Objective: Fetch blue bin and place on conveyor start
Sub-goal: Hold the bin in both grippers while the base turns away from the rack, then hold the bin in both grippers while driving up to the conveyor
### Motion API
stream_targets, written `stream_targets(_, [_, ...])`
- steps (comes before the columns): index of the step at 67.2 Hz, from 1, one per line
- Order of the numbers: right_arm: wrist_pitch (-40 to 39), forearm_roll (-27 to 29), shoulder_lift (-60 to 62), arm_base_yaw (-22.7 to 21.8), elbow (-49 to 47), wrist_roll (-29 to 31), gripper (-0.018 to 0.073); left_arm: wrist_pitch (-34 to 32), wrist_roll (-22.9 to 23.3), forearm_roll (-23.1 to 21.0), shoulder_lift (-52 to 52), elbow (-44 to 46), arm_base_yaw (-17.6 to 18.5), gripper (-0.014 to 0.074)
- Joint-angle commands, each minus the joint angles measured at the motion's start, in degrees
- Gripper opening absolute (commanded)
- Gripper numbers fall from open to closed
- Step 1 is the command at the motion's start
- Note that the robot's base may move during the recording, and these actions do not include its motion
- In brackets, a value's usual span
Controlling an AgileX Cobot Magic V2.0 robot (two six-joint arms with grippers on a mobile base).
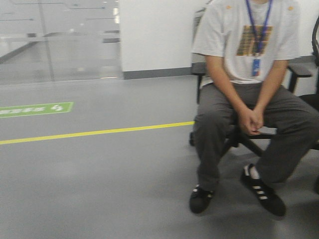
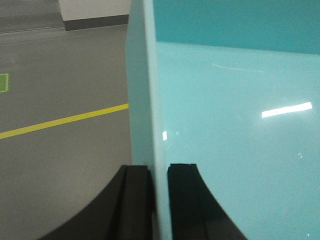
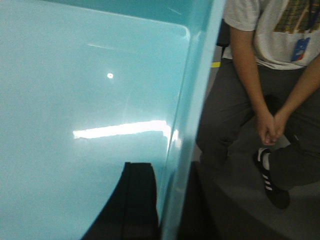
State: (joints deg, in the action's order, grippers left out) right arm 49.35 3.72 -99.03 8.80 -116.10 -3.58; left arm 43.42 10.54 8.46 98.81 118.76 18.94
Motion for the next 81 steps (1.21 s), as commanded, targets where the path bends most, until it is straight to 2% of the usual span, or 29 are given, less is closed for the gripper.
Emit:
stream_targets(1, [-1.9,2.2,0.3,0.6,-0.4,1.4,-0.015,-5.4,0.1,-3.7,-0.9,0.7,0.7,-0.0111])
stream_targets(81, [-2.0,2.2,0.3,0.6,-0.4,1.4,-0.015,-5.4,0.1,-3.5,-0.9,0.7,0.7,-0.0111])
